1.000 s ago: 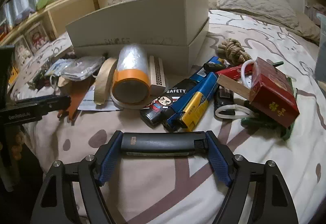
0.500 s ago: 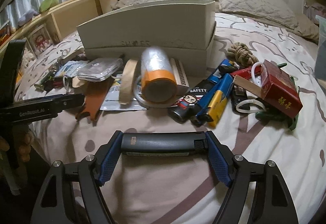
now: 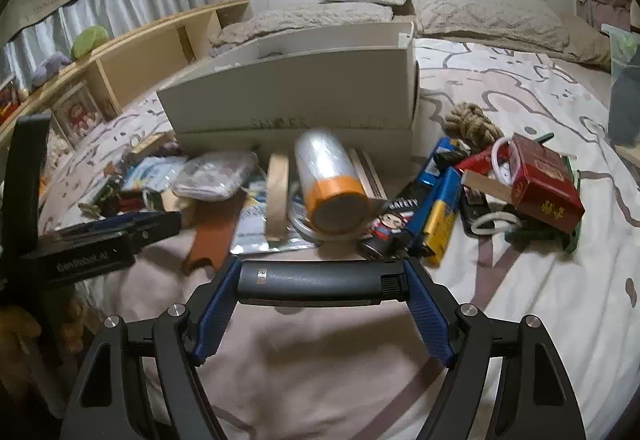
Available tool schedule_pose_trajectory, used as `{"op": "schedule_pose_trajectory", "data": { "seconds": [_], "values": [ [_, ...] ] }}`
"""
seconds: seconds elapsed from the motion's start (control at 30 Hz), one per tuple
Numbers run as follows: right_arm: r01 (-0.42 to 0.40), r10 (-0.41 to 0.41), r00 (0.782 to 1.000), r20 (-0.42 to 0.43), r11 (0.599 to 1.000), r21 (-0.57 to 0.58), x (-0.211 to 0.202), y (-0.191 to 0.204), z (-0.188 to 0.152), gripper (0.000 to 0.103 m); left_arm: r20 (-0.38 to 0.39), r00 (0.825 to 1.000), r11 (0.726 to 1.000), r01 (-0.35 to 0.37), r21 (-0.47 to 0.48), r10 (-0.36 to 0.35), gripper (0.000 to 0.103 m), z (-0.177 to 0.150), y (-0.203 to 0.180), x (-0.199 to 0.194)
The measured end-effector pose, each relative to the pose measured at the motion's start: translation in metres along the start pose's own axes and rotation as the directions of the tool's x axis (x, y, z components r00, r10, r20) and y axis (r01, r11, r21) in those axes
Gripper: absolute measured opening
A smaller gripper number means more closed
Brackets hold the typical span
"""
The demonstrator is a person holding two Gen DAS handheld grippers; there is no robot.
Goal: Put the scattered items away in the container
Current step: 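Lift both lighters and carry them over the white box with both tools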
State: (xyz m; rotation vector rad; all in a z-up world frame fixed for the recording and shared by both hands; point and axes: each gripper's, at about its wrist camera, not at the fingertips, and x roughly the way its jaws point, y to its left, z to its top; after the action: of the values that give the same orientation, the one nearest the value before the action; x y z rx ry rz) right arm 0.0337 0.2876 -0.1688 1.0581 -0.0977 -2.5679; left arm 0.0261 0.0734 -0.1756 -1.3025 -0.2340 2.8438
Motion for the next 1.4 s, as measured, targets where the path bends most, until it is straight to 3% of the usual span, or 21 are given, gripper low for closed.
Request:
{"op": "schedule_pose_trajectory", "data": {
  "seconds": [0.7, 1.4],
  "values": [
    [-0.028, 0.029, 0.989, 0.145, 1.0, -0.006, -0.031, 0.031, 0.039, 0.08, 0.134, 0.99, 0.998, 0.026, 0.064, -0.034, 0.083, 0.031, -0.006, -0.043],
    [-0.038, 0.05, 0.949, 0.312, 0.998, -0.045, -0.059, 0.043, 0.105, 0.08, 0.258, 0.962, 0.992, 0.057, 0.114, -0.085, 0.083, 0.098, -0.015, -0.077]
  ]
}}
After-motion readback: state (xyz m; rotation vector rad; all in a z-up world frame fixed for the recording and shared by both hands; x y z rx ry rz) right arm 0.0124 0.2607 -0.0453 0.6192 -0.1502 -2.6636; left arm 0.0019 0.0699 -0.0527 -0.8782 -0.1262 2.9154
